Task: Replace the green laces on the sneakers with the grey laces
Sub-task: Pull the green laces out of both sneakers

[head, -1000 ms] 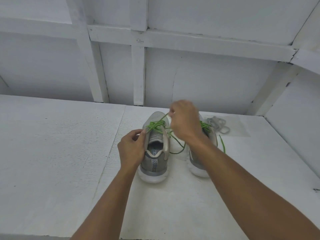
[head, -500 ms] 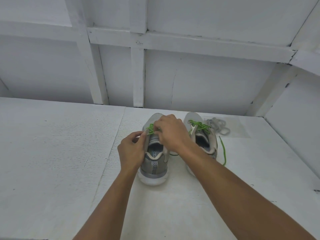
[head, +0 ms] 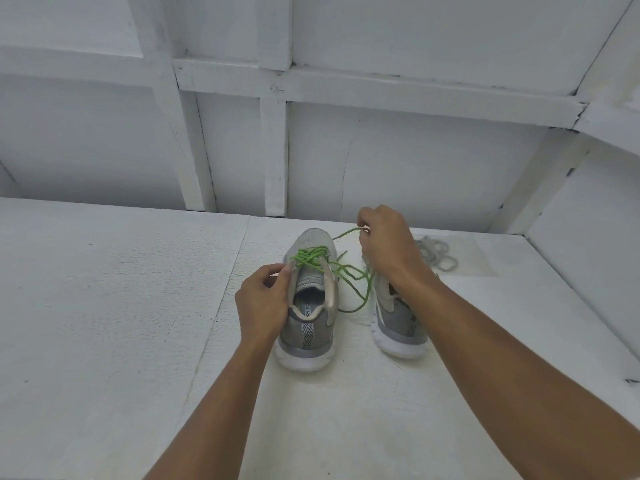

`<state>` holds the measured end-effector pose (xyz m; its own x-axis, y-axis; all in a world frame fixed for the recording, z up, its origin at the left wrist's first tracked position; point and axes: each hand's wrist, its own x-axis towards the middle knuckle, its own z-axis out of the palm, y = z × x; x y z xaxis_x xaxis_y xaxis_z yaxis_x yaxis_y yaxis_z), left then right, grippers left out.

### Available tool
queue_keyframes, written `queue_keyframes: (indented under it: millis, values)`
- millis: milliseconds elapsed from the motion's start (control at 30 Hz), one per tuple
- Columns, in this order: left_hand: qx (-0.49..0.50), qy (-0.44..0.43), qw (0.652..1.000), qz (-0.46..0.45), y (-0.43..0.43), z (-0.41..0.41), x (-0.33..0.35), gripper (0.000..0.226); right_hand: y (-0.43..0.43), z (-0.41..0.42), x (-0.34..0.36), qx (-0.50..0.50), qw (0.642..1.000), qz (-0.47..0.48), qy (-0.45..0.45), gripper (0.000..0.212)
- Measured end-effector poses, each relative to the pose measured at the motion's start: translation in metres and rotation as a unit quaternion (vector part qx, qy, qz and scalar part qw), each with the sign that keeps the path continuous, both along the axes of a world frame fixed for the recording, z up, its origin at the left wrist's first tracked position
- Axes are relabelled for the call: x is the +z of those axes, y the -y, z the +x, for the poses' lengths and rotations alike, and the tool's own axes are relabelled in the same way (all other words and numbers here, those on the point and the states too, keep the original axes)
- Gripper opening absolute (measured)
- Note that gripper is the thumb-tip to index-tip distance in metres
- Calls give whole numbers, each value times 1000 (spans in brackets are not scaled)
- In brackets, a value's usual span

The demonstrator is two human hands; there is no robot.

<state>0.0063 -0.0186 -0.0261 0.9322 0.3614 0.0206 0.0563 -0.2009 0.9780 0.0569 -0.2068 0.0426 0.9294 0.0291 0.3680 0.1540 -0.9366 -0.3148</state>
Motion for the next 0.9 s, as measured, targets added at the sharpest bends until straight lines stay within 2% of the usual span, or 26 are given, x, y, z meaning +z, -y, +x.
queue_keyframes:
  millis: [100, 200, 267, 333, 433, 567, 700, 800, 900]
  values:
    - [-15, 11, 1000, 19, -1, 0, 0, 24, -4, -6, -6, 0, 999, 22, -36, 22]
    - [-25, 28, 997, 66, -4, 4, 1, 29, -17, -22, -1, 0, 996, 87, -19, 16]
    - [-33, 36, 993, 108, -6, 9, 8, 29, -24, -37, 1, -3, 989, 138, -59, 15]
    - [-54, 57, 982, 169, -5, 14, 18, 26, -31, -51, -4, 0, 981, 150, -120, 24]
    - [-121, 91, 947, 283, -1, 22, 33, 20, -38, -63, -18, -22, 977, 134, -162, 34]
    - [-231, 95, 873, 418, 5, 34, 39, 18, -44, -65, -33, -51, 979, 135, -143, 33]
    - [-265, 81, 838, 471, 8, 37, 42, 27, -51, -66, -44, -52, 979, 161, -117, 31]
    - [-281, 82, 811, 507, 8, 41, 43, 25, -56, -67, -47, -63, 973, 195, -103, 27]
    - [-278, 108, 802, 517, 1, 46, 42, 22, -59, -70, -49, -85, 965, 225, -104, 28]
